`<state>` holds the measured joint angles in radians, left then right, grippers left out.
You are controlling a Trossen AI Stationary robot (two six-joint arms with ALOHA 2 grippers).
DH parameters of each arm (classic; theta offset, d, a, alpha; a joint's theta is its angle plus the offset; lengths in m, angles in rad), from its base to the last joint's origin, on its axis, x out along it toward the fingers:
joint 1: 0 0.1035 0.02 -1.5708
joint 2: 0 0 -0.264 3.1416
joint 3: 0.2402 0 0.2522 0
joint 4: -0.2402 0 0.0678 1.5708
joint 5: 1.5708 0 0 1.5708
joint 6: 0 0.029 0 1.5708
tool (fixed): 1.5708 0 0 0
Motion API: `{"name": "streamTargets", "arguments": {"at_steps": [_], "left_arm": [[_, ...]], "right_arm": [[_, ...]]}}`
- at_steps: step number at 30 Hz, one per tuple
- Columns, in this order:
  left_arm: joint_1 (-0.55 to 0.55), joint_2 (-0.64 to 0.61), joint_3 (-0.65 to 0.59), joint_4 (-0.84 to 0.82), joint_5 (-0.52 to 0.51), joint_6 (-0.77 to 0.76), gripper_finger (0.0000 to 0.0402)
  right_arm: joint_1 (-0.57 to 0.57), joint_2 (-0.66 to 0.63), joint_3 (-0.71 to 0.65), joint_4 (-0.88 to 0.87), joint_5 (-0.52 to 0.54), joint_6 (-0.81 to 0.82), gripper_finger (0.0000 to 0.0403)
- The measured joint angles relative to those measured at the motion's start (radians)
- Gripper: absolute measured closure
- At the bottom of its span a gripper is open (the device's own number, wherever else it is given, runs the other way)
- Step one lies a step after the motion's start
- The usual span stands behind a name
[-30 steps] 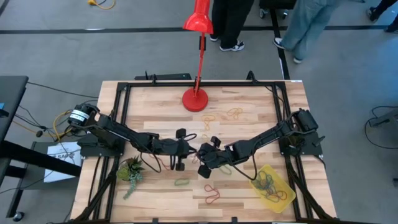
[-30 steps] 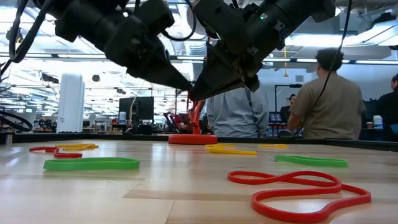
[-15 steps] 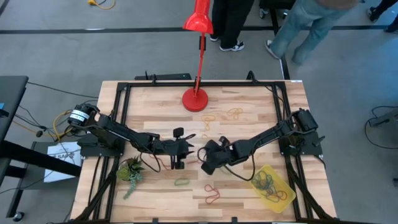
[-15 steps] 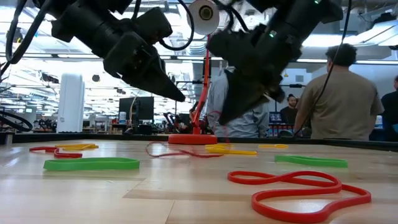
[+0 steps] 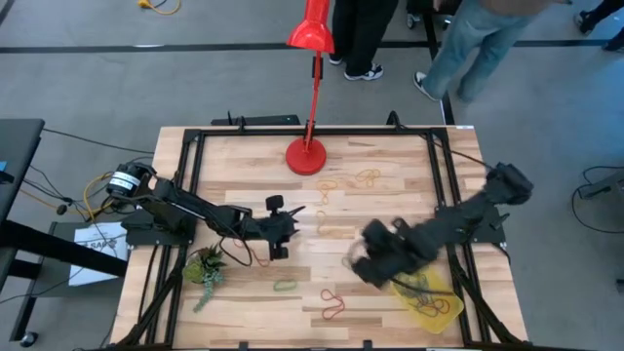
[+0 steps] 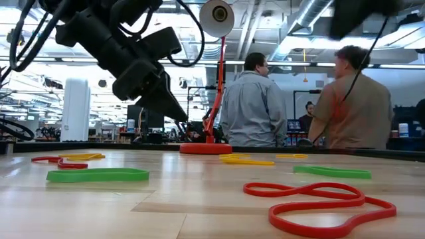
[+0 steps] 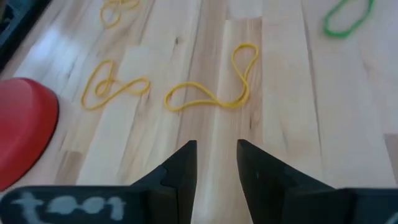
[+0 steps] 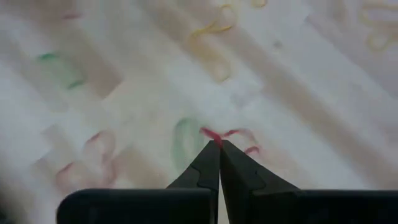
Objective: Pick and place rubber bands into bin
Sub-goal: Put the red rubber band into the container
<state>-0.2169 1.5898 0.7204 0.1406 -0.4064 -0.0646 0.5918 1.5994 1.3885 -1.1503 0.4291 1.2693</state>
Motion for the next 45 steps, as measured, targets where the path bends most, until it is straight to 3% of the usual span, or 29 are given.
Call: {"name": "streamTargets", "arguments": {"at_steps": [5,11,13,18,24,26,30,33,35,40,45], "left_arm": [[0.0,0.0,0.0,-0.048,0.002,-0.001,0.0296],[0.0,0.0,0.0,-0.049,0.003,-0.027,0.0297],[0.0,0.0,0.0,-0.049,0.003,-0.028,0.0297],[0.001,0.0,0.0,-0.044,0.003,-0.027,0.0297],[0.002,0.0,0.0,-0.045,0.002,-0.02,0.0297],[0.002,0.0,0.0,-0.045,0.002,-0.02,0.0297],[0.003,0.0,0.0,-0.046,0.006,-0.015,0.0297],[0.003,0.0,0.0,-0.049,0.006,-0.012,0.0297],[0.003,0.0,0.0,-0.049,0.006,-0.012,0.0297],[0.002,-0.005,0.0,-0.092,0.008,-0.023,0.0297],[0.001,-0.111,0.007,-0.362,0.05,-0.151,0.0297]], "right_arm": [[0.258,-0.043,0.032,-0.109,0.019,0.335,0.0403],[0.493,0.07,0.029,-0.411,-0.211,0.772,0.0403],[0.542,0.108,0.027,-0.423,-0.246,0.855,0.0402],[0.592,0.174,0.015,-0.289,-0.207,0.792,0.0394],[0.55,0.261,0.014,-0.281,-0.236,0.673,0.0372],[0.524,0.271,0.014,-0.278,-0.313,0.671,0.0362],[0.47,0.268,0.014,-0.226,-0.599,0.672,0.034],[0.453,0.259,0.014,-0.195,-0.681,0.665,0.0326],[0.445,0.259,0.014,-0.188,-0.665,0.63,0.032],[0.404,0.259,0.026,-0.183,-0.485,0.536,0.0316],[0.372,0.259,0.126,-0.266,-0.392,0.536,0.0316]]}}
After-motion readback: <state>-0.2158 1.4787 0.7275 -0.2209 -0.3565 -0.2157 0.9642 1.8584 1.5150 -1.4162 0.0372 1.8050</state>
